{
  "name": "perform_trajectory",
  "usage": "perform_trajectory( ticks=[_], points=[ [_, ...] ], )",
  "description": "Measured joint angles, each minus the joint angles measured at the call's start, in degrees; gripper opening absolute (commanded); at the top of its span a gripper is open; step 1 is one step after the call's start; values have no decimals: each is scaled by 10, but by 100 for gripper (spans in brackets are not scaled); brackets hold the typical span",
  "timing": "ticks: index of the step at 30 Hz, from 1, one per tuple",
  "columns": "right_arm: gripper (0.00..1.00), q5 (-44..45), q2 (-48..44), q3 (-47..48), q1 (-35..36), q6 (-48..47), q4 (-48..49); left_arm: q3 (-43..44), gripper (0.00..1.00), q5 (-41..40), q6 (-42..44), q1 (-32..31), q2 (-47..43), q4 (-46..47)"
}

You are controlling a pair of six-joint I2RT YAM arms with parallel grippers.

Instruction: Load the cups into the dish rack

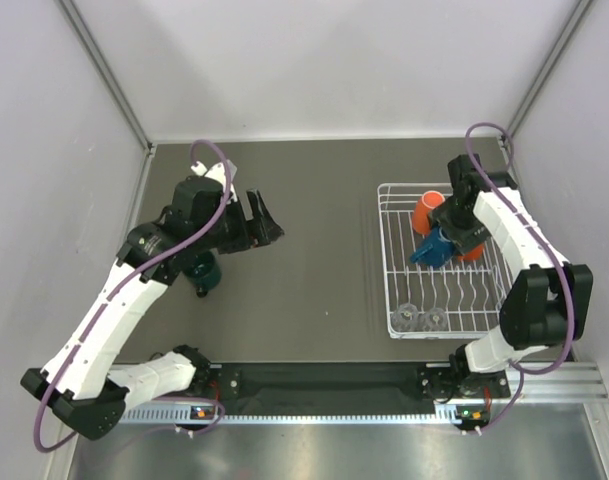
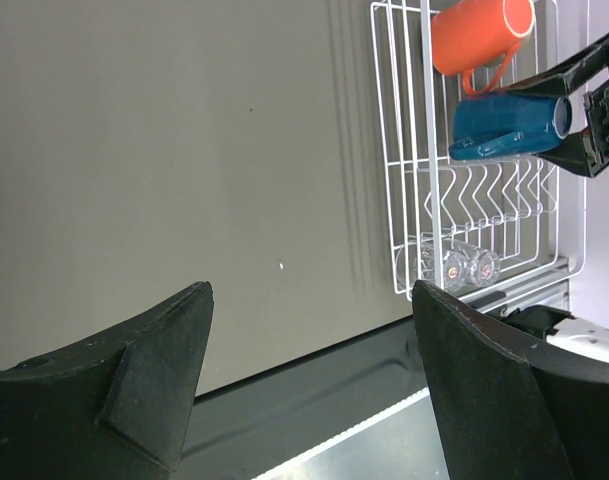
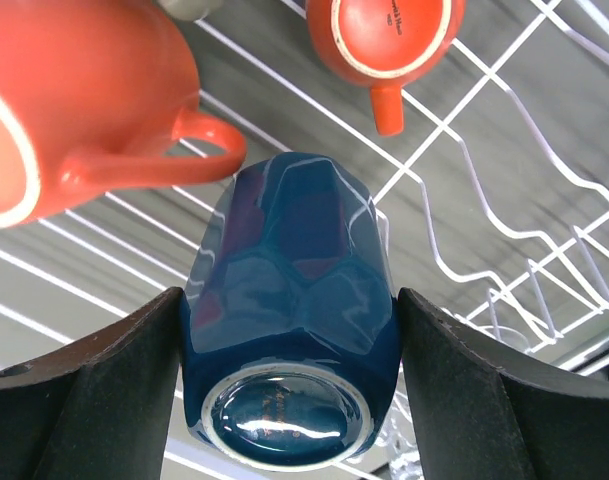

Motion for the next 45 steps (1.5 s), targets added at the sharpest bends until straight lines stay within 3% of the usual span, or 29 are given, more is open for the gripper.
perform_trajectory(
  ticks=[8, 15, 20, 21, 24, 30, 40, 43, 45],
  points=[
    [1, 19, 20, -17, -1, 9, 14, 7, 86, 0, 19, 3, 0, -7],
    [17, 26, 45, -19, -1, 7, 26, 12, 85, 0, 24, 7, 0, -19],
    [38, 25, 49, -19, -1, -1, 30, 14, 85, 2, 24, 7, 0, -20],
    [53, 25, 49, -19, -1, -3, 31, 14, 85, 2, 24, 7, 0, -21],
    [75, 22, 49, -19, -1, -14, 33, 14, 85, 6, 24, 7, 0, -23],
    [99, 8, 44, -19, -1, -44, 43, 14, 84, 11, 17, 7, 0, -25],
    [100, -10, -15, 6, -2, -145, 33, 15, 83, -38, -30, 8, 27, -44],
    [100, -25, -49, 11, -2, -186, 27, 19, 62, -83, -49, 16, 46, -84],
    [100, -54, -73, 13, -2, -219, 26, 23, 56, -104, -48, 28, 62, -110]
  ],
)
